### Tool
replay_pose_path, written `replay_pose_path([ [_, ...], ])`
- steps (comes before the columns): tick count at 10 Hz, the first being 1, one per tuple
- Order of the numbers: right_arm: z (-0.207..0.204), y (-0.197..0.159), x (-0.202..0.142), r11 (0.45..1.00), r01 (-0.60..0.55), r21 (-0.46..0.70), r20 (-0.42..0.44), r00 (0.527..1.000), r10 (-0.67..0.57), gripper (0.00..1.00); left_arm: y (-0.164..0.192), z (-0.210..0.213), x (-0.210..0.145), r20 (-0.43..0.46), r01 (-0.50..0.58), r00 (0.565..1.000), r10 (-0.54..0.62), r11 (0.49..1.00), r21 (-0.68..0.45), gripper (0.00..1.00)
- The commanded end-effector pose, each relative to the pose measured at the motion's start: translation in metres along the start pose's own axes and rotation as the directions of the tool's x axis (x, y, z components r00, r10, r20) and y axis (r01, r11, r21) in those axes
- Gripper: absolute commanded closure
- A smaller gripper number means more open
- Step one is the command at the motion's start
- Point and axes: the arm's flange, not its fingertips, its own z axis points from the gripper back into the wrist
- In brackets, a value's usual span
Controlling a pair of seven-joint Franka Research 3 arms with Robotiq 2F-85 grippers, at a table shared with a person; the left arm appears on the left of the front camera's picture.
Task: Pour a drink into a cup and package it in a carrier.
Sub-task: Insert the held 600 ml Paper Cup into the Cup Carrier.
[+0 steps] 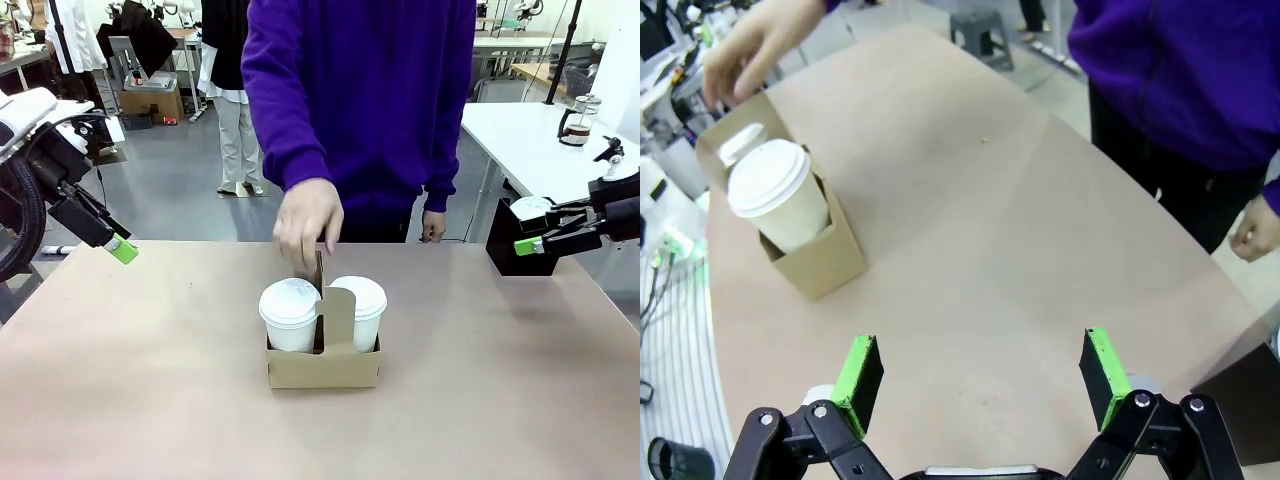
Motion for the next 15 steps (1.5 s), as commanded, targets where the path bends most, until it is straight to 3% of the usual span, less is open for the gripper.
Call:
replay_pose_path([
  [1, 0.0015, -0.0010, 0.0018, 1.000, -0.009, 0.010, 0.008, 1.000, 0.009, 0.00, -0.0009, -0.0007, 0.0003, 0.020, 0.001, 1.000, -0.001, 1.000, -0.011, 0.00],
  [15, 0.0015, -0.0010, 0.0018, 1.000, -0.009, 0.010, 0.008, 1.000, 0.009, 0.00, -0.0009, -0.0007, 0.0003, 0.020, 0.001, 1.000, -0.001, 1.000, -0.011, 0.00],
])
